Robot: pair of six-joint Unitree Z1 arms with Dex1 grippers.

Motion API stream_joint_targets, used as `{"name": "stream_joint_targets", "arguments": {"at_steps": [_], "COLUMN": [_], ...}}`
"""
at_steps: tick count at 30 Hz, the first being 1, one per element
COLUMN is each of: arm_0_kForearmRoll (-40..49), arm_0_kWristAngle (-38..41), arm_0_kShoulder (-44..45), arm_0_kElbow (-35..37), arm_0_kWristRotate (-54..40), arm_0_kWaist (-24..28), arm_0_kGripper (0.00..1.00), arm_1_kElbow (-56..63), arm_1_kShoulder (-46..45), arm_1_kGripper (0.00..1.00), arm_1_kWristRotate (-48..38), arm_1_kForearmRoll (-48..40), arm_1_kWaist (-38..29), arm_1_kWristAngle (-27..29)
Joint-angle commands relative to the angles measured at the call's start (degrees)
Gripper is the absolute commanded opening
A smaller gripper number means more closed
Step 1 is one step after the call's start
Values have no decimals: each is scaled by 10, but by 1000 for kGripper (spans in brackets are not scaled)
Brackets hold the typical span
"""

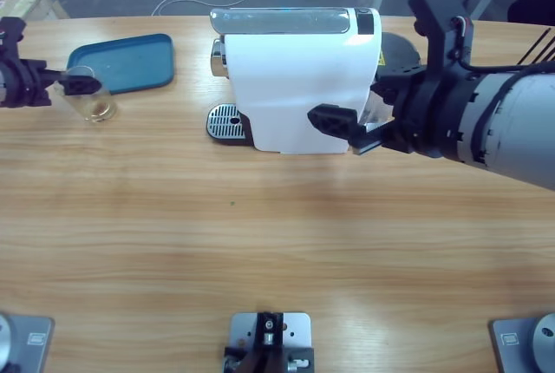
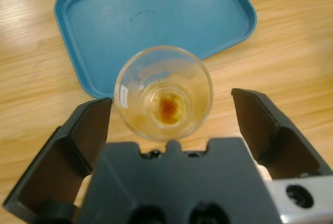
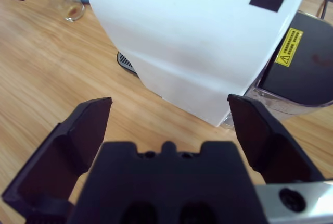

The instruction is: Pour coffee

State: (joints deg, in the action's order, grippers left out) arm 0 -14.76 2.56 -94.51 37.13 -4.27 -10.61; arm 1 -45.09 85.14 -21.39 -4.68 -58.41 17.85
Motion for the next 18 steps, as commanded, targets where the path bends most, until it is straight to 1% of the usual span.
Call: {"name": "stream_joint_targets", "arguments": {"at_steps": [1, 12, 13, 15, 16, 18], "arm_0_kForearmRoll": [-36, -92, -94, -96, -97, -100], "arm_0_kWristAngle": [2, 18, 22, 35, 36, 34], "arm_0_kShoulder": [-42, -83, -83, -83, -83, -82], "arm_0_kElbow": [-5, -21, -22, -27, -31, -39], "arm_0_kWristRotate": [6, 8, 8, 6, 5, 5], "arm_0_kWaist": [13, 13, 13, 13, 13, 14], "arm_0_kGripper": [991, 986, 968, 847, 813, 812], "arm_1_kElbow": [21, 22, 22, 22, 22, 22], "arm_1_kShoulder": [44, 55, 56, 59, 59, 59], "arm_1_kGripper": [1000, 1000, 1000, 1000, 1000, 1000], "arm_1_kWristRotate": [-5, -5, -5, -5, -5, -5], "arm_1_kForearmRoll": [-26, -35, -37, -40, -41, -42], "arm_1_kWaist": [-7, -7, -7, -7, -7, -7], "arm_1_kWristAngle": [4, 1, 1, 0, 0, 0]}}
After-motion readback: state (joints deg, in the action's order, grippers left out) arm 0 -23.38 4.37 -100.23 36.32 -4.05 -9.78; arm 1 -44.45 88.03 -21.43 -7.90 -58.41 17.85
